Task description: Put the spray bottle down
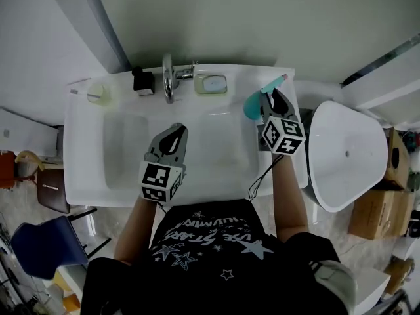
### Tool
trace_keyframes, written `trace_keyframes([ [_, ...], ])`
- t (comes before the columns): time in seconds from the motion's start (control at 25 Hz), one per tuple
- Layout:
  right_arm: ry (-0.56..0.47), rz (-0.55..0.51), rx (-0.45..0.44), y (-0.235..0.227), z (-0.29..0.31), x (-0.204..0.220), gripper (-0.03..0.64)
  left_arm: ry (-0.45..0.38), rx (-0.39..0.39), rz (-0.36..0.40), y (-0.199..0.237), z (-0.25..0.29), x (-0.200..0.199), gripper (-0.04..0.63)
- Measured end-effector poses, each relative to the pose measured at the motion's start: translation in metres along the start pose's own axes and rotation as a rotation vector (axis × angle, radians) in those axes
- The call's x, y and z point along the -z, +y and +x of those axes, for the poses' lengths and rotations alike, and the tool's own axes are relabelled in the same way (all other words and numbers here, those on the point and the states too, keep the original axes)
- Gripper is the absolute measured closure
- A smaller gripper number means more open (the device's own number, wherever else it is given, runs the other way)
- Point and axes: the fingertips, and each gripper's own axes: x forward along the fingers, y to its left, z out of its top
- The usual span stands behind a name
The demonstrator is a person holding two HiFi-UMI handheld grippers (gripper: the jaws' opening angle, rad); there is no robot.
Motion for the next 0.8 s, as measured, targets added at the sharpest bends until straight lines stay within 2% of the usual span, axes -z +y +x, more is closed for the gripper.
trace_keyframes([
  [0.28, -0.057, -0.064, -0.016, -0.007, 0.05, 0.001, 0.474, 0.014, -0.052, -0.004, 0.011, 0.022, -0.007, 0.579],
  [0.56, -0.187, -0.099, -0.012, -0.007, 0.075, -0.007, 0.474, 0.063, -0.061, -0.02, 0.013, 0.04, 0.0, 0.58],
  [0.8, -0.168, -0.082, -0.016, -0.008, 0.092, 0.012, 0.474, 0.103, -0.073, -0.028, 0.021, 0.045, 0.008, 0.58],
])
